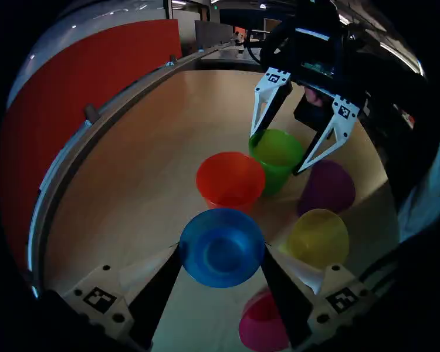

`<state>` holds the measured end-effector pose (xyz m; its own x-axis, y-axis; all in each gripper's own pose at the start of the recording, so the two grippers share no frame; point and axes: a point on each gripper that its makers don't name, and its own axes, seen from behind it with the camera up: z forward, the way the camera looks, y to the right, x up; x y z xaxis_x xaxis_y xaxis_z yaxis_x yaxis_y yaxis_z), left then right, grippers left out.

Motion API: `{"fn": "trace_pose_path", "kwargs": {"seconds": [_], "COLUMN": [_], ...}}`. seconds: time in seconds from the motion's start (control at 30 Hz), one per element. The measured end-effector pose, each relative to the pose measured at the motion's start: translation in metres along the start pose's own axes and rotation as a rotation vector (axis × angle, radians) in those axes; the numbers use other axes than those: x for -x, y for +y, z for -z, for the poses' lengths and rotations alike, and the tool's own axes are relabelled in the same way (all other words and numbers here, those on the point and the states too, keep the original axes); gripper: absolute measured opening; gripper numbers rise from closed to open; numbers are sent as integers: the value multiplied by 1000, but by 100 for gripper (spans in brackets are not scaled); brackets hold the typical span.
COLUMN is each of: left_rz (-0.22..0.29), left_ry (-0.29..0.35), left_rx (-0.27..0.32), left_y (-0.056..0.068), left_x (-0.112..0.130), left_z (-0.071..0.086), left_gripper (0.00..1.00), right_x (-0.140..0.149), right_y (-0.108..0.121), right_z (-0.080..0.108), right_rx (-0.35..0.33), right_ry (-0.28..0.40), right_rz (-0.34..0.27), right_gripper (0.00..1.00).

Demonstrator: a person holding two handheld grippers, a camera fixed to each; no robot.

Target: Pour water

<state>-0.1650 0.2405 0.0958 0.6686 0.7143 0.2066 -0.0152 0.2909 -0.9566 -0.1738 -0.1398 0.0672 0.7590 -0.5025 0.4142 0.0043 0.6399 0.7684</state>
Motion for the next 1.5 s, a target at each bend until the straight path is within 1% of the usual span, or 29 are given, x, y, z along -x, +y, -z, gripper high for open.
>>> {"fn": "trace_pose_path", "kwargs": {"seconds": [0.2,0.47,0.67,0.9,1.27,1.5], "left_rz": [4,11,25,40,78,91], "left_ry": [0,26,62,115,218,284], "left_rx": [-2,-24,-40,-88,-174,-232], "left_y": [0,-4,-7,-16,-22,-24], "left_x": [0,-7,-16,-26,-41,-52], "left_z": [2,11,19,39,76,99], "left_gripper": [89,89,89,89,89,89], "right_x": [-6,-15,-24,-38,-63,-84], "right_y": [1,3,4,7,4,1], "right_z": [3,11,17,28,45,59], "right_rx": [5,19,31,48,74,92], "right_ry": [19,41,65,96,148,205], "right_rz": [-6,-9,-4,-2,5,3], "right_gripper": [91,91,91,91,91,91]}}
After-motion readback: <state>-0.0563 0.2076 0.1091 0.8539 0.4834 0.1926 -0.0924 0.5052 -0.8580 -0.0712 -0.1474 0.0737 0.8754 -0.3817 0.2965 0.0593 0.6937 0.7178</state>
